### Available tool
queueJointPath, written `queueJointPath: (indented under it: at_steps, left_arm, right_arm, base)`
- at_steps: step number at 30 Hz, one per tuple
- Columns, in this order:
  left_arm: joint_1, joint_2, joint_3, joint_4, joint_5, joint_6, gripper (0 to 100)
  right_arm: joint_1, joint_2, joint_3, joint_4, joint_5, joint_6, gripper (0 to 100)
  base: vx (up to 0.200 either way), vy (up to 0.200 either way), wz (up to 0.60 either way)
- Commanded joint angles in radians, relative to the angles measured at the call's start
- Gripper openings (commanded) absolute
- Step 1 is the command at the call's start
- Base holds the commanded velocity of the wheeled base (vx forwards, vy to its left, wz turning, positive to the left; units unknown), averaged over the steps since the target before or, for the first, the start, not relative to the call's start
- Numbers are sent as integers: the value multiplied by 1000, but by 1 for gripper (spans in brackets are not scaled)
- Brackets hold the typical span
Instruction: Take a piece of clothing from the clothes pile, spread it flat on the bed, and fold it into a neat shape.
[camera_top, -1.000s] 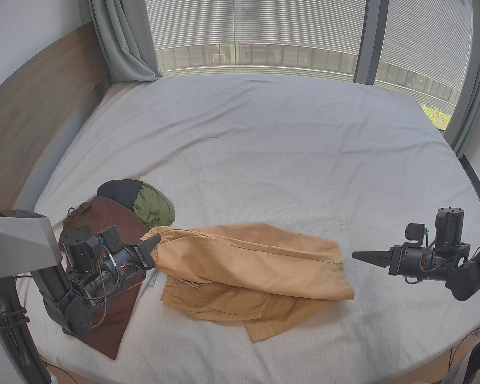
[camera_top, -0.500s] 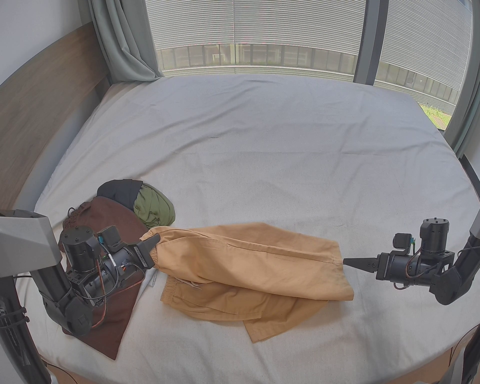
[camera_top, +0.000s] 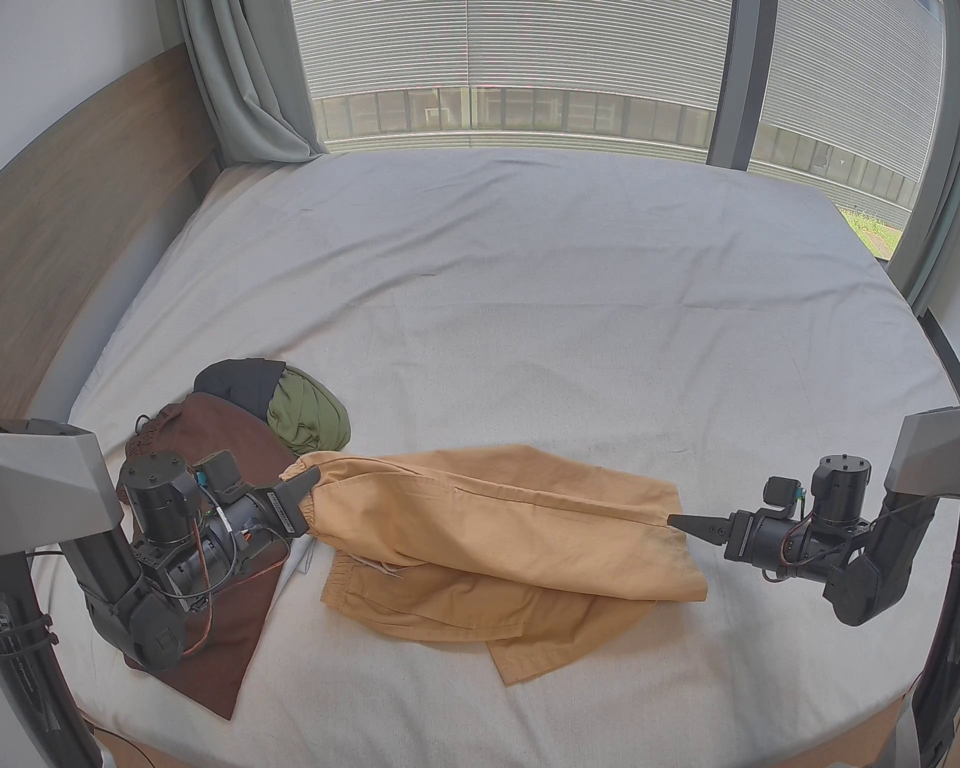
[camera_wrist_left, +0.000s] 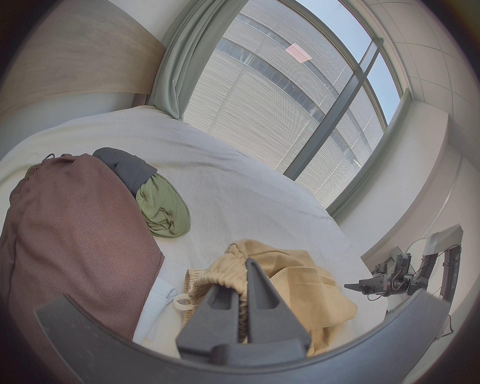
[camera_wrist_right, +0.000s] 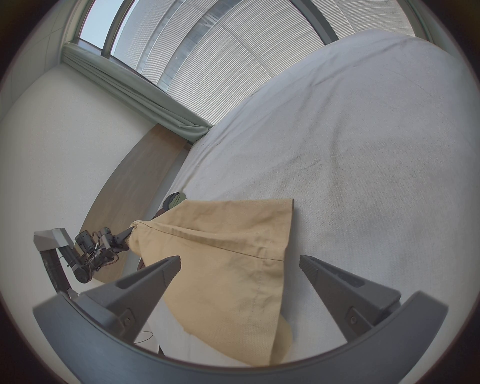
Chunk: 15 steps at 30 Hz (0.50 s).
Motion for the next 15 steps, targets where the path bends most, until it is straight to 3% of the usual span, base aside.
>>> queueJointPath:
  at_steps: [1, 8, 15]
  left_arm:
    - [0, -1, -1, -1, 0, 0, 0]
    - [0, -1, -3, -1, 0, 0, 0]
    - [0, 1, -4, -1, 0, 0, 0]
  right_arm:
    - [8, 72, -18, -20, -16, 19, 100]
    - [40, 88, -41, -28, -26, 53, 100]
    - [80, 127, -33, -166, -29, 120, 100]
  base:
    - [0, 0, 0]
    - [0, 0, 0]
    - [0, 0, 0]
